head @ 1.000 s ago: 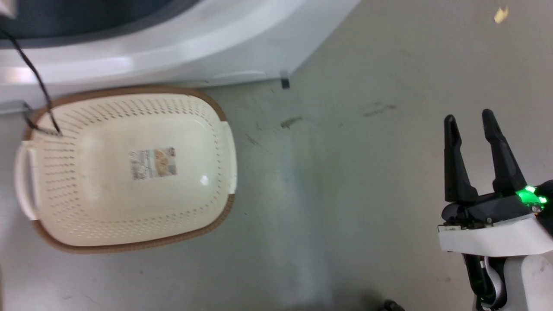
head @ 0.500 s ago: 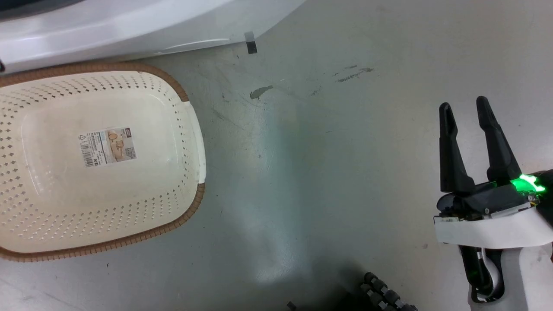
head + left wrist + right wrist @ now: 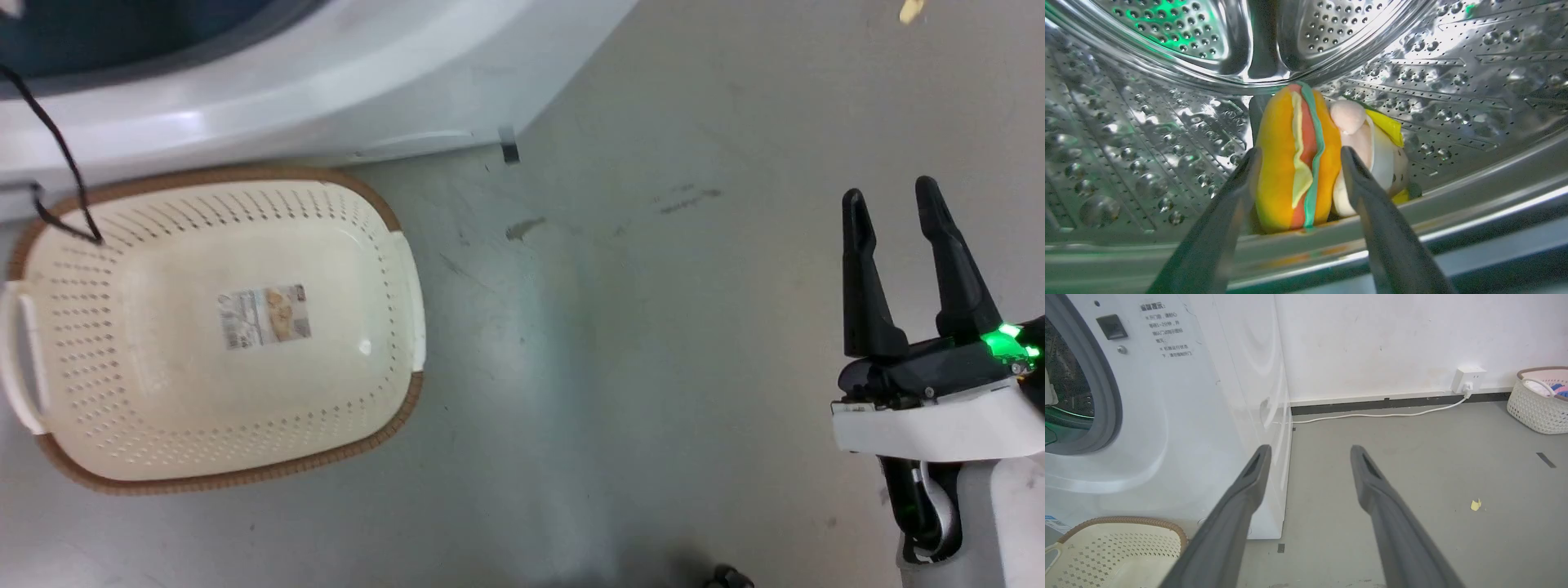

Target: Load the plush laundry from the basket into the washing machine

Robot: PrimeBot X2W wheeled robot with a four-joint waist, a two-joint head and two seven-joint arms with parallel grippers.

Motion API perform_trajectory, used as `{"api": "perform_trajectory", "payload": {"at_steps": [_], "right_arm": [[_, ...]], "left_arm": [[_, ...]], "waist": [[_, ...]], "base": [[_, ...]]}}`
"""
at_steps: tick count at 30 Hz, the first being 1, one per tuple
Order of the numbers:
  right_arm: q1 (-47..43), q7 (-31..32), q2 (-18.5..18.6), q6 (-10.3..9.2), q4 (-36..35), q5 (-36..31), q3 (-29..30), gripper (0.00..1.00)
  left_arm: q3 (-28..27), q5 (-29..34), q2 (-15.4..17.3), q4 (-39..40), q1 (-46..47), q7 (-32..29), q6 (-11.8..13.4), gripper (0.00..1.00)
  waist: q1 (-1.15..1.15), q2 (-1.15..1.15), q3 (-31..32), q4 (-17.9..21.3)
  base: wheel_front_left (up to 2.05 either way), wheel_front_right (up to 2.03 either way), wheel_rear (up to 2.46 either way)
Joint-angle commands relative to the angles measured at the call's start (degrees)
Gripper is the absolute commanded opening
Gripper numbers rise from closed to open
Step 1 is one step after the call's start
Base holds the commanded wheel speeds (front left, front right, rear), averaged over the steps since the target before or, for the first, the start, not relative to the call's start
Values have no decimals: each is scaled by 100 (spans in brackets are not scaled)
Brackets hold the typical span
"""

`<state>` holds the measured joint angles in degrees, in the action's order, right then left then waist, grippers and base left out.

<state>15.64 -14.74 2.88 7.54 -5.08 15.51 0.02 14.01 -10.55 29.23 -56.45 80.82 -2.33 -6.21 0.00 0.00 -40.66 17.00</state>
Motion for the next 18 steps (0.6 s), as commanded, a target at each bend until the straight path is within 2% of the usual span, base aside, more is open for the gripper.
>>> {"api": "perform_trajectory", "payload": {"at_steps": [1,11,18], "right_arm": [[-50,-26,-1,-5,32,-89,55,100],[-454,-26,-1,-5,123,-556,213,100],[-788,-26,-1,-5,160,-718,277,100]], "left_arm": [[-7,-82,-88,-92,-236,208,-14,100],[-155,-700,-684,-215,-1410,1348,-91,100],[-182,-1048,-1022,448,-2689,1673,-113,100]], "waist": [[0,0,474,-230],[0,0,1968,-849],[0,0,2796,-1239]], "base": [[0,0,0],[0,0,0],[0,0,0]]}}
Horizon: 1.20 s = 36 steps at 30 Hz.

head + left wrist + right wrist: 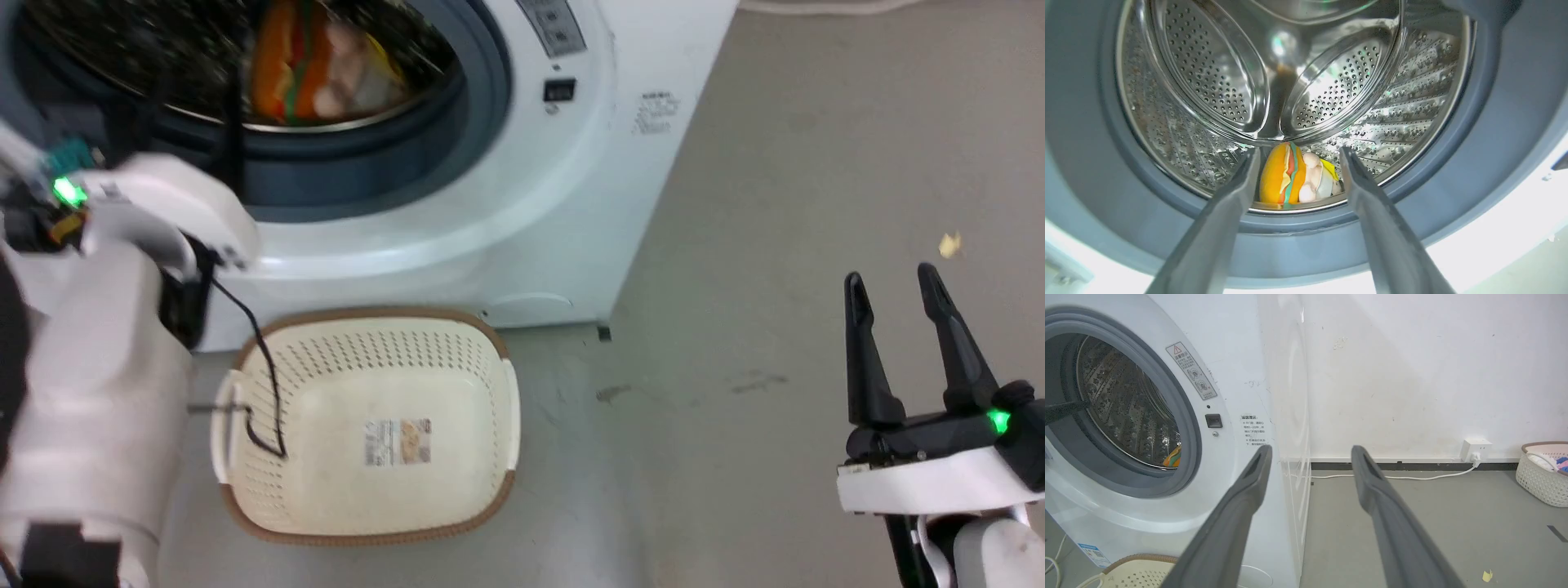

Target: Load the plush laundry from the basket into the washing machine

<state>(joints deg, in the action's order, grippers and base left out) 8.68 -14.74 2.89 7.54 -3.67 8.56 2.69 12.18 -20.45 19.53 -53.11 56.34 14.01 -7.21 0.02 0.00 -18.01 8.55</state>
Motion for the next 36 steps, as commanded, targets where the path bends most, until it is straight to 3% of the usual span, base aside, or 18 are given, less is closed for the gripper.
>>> {"api": "perform_trajectory", "payload": {"at_steps": [1,5,11,17,25,36], "right_arm": [[-146,-26,-2,-5,24,-24,14,100],[-380,-26,-2,-5,51,-15,52,100],[-655,-26,-2,-5,22,3,4,100],[-887,-26,-2,-5,74,26,-93,100],[-1217,-26,-2,-5,203,106,-184,100],[-1360,-26,-2,-5,368,181,-229,100]], "left_arm": [[-9,-120,-79,273,-464,53,-15,100],[-24,-194,-171,1108,-1475,86,62,100],[-14,-173,-327,2576,-3106,95,465,100],[99,-61,-429,3548,-4375,96,864,100],[184,68,-637,4252,-5300,97,1317,100],[183,185,-685,4456,-5592,98,1410,100]], "waist": [[-2,0,633,-434],[-2,0,1004,-591],[-2,0,1300,-765],[-2,0,1453,-858],[-2,0,1515,-928],[-2,0,1484,-940]], "base": [[0,0,0],[0,0,0],[0,0,0],[0,0,0],[0,0,0],[0,0,0]]}}
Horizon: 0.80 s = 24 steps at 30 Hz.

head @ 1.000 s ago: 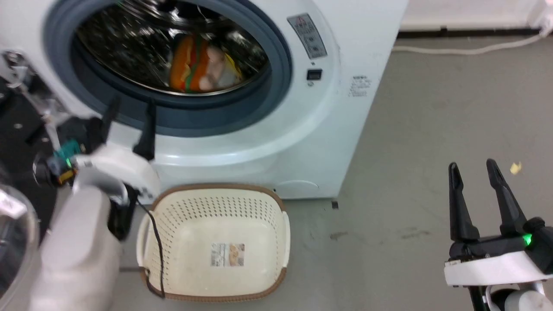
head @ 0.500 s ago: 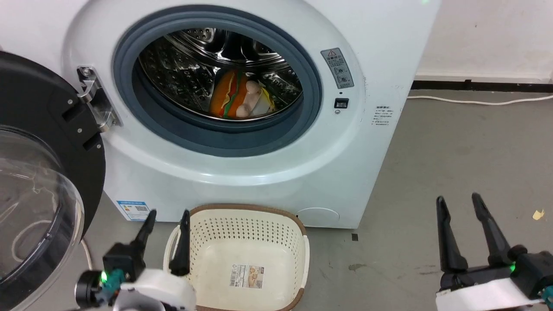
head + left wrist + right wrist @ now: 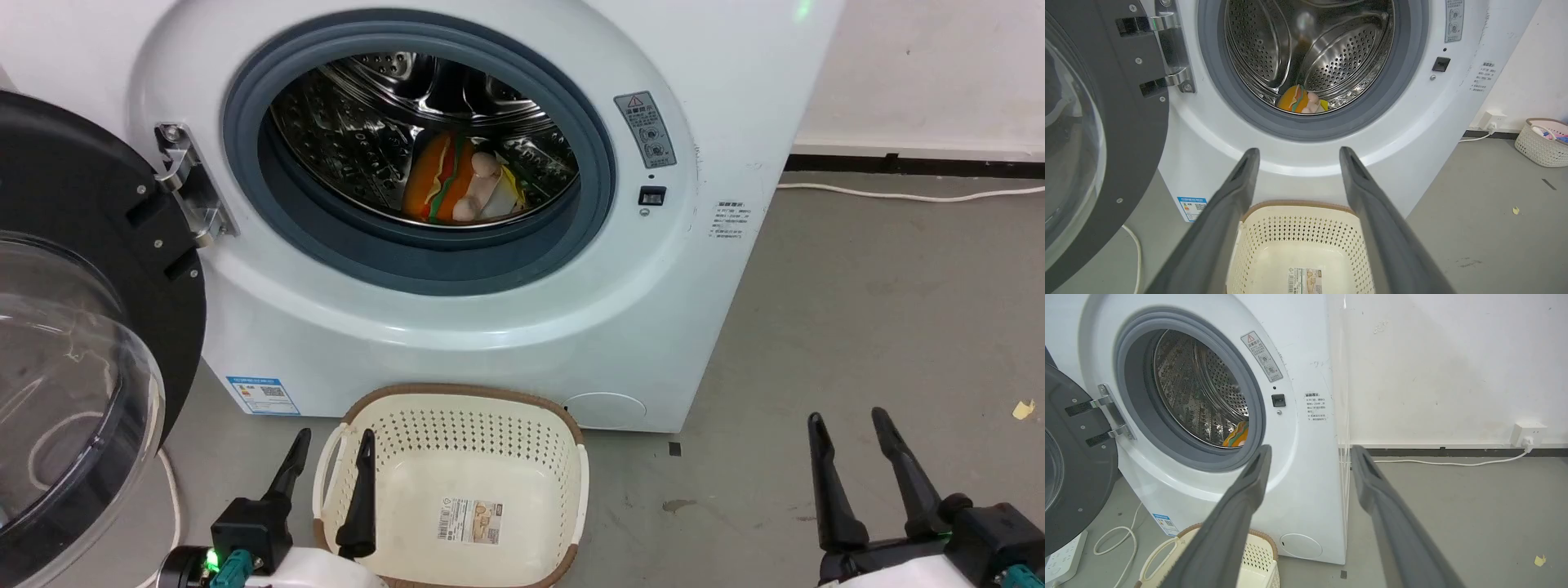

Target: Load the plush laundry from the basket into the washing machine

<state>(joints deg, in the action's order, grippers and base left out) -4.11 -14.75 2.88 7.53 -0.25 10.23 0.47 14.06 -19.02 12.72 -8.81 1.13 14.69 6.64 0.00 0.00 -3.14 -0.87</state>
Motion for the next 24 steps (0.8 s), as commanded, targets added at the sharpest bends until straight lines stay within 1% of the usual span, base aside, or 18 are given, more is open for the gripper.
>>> {"api": "perform_trajectory", "payload": {"at_steps": [1,6,7,24], "right_arm": [[-82,-25,-1,-4,40,-14,-30,100],[-60,-25,-1,-4,68,-29,-57,100],[-16,4,0,0,51,-19,-56,0],[41,194,0,0,47,-147,-57,0]], "left_arm": [[-3,49,-3,27,-72,30,25,100],[-11,67,-12,58,-31,30,28,100],[-6,31,-3,24,0,-2,23,0],[-183,267,-128,131,-14,-194,-65,0]], "waist": [[0,0,-11,4],[0,0,-52,16],[0,0,-50,15],[-1,0,-7,25]], "base": [[0,0,0],[0,0,0],[0,0,0],[0,0,0]]}}
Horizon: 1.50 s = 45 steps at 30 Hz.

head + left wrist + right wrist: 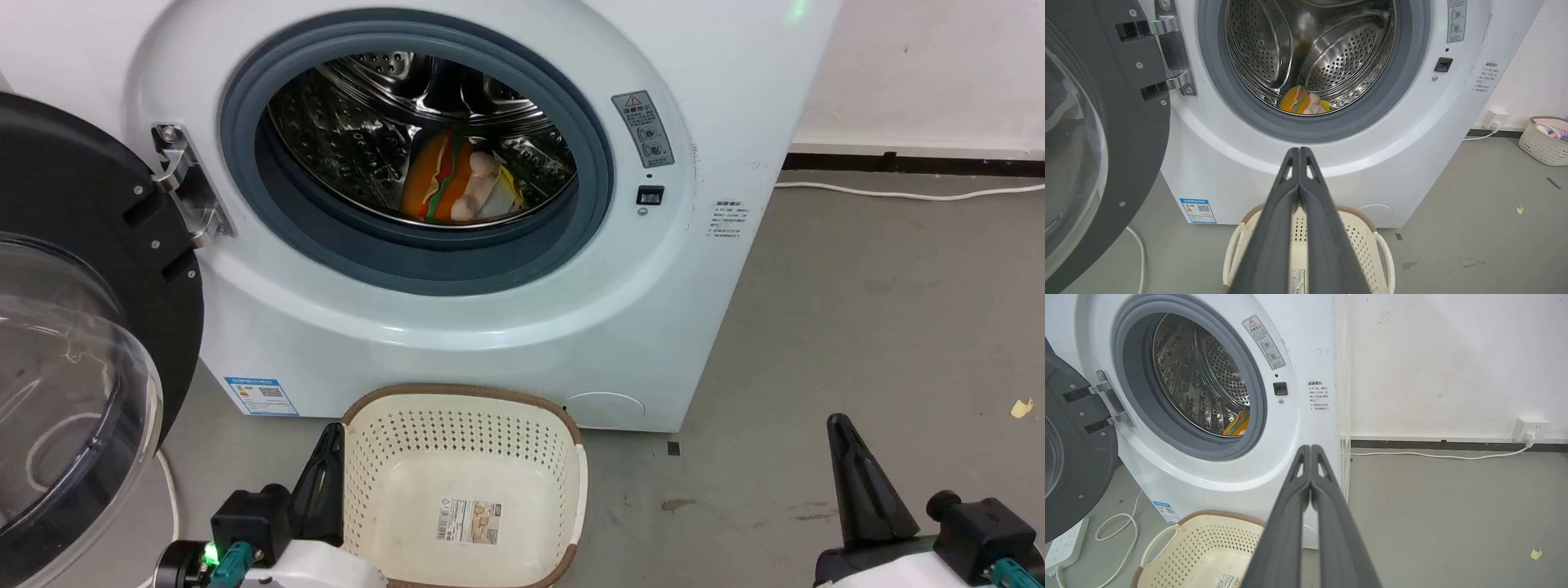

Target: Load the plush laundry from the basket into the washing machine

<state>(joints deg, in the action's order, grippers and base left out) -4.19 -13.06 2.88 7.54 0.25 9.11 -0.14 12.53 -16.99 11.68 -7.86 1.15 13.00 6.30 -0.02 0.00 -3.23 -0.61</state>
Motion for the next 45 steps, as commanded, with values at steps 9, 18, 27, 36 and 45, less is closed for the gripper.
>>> {"api": "perform_trajectory", "payload": {"at_steps": [9,18,27,36,45], "right_arm": [[80,130,0,-1,-4,-107,5,0],[111,236,0,-1,-6,-180,5,0],[141,342,0,-2,-8,-252,6,0],[172,448,0,-2,-10,-324,7,0],[203,554,0,-3,-12,-397,8,0]], "left_arm": [[-131,199,-96,99,-23,-130,-80,0],[-232,334,-166,161,-31,-236,-130,0],[-333,469,-237,222,-40,-341,-179,0],[-434,604,-308,284,-48,-446,-229,0],[-535,739,-378,346,-56,-552,-278,0]], "waist": [[1,0,28,5],[1,0,55,10],[1,0,81,15],[1,0,108,20],[1,0,135,25]], "base": [[0,0,0],[0,0,0],[0,0,0],[0,0,0],[0,0,0]]}}
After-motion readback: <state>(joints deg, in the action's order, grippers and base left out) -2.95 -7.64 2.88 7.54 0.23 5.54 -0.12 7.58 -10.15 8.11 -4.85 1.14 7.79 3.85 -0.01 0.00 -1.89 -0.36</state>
